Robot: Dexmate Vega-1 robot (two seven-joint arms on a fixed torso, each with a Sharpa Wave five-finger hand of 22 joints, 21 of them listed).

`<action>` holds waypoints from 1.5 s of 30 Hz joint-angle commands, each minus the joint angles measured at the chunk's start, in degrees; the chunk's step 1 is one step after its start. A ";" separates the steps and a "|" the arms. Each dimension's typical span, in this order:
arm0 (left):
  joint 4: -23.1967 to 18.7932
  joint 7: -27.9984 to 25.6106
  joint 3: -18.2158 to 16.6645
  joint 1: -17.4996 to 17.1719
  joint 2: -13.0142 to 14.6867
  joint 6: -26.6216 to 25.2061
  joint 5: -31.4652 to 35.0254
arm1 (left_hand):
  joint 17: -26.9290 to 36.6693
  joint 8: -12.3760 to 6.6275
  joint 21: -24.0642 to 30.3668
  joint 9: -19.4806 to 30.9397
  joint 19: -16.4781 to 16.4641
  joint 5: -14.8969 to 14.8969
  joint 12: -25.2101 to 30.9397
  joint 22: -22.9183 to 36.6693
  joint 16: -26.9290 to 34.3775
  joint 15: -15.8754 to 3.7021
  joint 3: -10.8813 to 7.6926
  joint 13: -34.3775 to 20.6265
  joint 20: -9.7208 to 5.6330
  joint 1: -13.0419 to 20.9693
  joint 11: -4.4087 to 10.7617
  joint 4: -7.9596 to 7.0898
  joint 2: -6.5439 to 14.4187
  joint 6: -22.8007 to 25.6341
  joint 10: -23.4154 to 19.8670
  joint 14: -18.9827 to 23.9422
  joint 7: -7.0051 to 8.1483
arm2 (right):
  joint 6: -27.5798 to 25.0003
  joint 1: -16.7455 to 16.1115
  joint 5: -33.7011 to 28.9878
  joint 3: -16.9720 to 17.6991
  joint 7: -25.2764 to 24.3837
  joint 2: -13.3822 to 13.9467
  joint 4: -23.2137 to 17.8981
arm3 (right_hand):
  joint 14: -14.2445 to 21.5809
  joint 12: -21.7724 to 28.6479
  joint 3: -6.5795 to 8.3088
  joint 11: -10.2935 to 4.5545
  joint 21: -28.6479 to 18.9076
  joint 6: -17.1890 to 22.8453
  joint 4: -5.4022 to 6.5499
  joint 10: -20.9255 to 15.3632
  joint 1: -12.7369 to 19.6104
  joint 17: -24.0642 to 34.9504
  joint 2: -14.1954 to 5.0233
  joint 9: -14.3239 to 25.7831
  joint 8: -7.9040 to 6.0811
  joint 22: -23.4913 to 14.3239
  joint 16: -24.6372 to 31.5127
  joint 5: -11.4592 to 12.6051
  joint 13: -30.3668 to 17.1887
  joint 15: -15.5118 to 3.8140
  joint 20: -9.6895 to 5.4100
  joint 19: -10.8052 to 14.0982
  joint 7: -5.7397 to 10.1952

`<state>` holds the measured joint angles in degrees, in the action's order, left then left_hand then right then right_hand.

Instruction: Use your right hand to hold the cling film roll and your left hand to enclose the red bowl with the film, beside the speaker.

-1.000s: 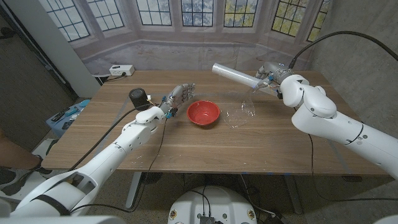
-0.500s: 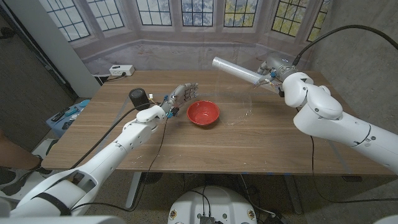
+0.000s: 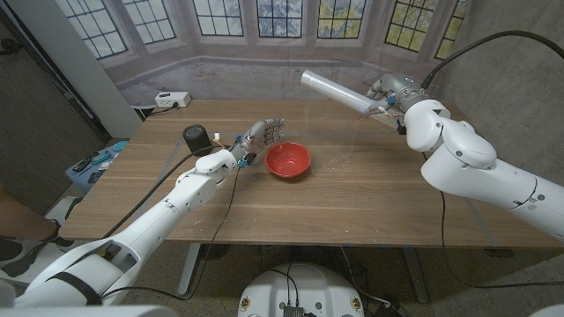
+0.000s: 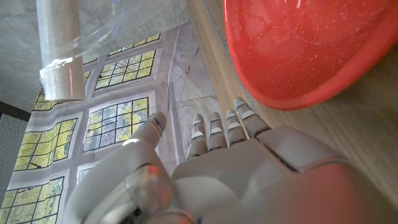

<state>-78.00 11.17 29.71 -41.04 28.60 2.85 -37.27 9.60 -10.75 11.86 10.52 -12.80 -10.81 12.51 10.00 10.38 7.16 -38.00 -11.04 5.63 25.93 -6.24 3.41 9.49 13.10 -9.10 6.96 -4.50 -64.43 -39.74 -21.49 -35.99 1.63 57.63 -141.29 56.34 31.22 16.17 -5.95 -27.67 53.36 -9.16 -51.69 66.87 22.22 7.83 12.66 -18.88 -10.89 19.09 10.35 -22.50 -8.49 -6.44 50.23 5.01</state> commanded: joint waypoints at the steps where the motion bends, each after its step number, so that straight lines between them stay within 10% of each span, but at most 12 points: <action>1: -0.67 0.70 0.66 0.01 0.14 -0.45 0.33 | 0.07 -0.03 -0.08 0.18 -0.25 -0.35 -0.08 0.08 -0.09 0.39 -0.13 -0.25 0.22 0.27 -0.22 0.65 -0.64 0.24 -0.31 0.27 0.28 | 2.17 -3.77 5.83 4.80 -6.93 -0.65 -1.33 | 0.81 0.32 -0.19 -1.50 -0.49 3.11 -0.13 -1.94 10.82 0.15 -10.98 0.34 -0.51 0.01 0.27 0.43 -0.36 -5.32 -3.53 0.48 2.35; 21: -3.11 1.49 2.08 -0.79 1.38 -1.02 1.80 | 0.06 0.43 -0.40 0.10 0.15 -0.49 -0.35 0.04 -0.27 0.44 0.78 -0.22 0.32 0.60 -0.03 2.37 -1.93 -1.22 0.11 -0.16 0.60 | 7.47 -9.10 12.56 10.88 -16.93 -2.64 -1.45 | 1.10 0.20 -0.78 -1.43 -1.05 3.18 -0.07 -2.22 11.08 0.53 -11.23 0.38 -0.19 0.03 0.42 0.49 -0.54 -5.34 -3.46 0.56 2.40; 45: -12.71 -3.11 1.24 -5.78 7.40 1.28 7.48 | 0.11 0.79 -0.66 0.04 0.68 -0.73 -0.89 0.03 -0.33 0.68 1.78 -0.23 0.57 1.14 -0.49 4.14 -2.81 -4.03 1.56 -0.96 0.95 | 3.58 -5.21 12.53 6.82 -20.38 -3.55 -3.65 | 1.19 0.00 -1.40 -1.31 -1.66 3.30 0.01 -2.48 11.27 0.90 -11.57 0.45 0.15 0.02 0.44 0.62 -0.60 -5.34 -3.38 0.48 2.24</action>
<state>-85.43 11.46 32.15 -43.80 32.54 2.57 -32.92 9.62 -10.09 11.33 10.39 -12.27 -11.25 11.63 9.87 10.18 7.68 -36.27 -11.04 6.15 27.01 -6.65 7.05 7.18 9.60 -7.83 6.43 -3.48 -59.42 -46.95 -8.93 -26.79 -17.42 54.87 -144.35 57.15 31.16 14.82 -5.70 -29.11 53.73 -9.09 -52.64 67.05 23.01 8.02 12.90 -18.74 -10.81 19.30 10.57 -22.80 -8.87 -6.43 50.22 5.00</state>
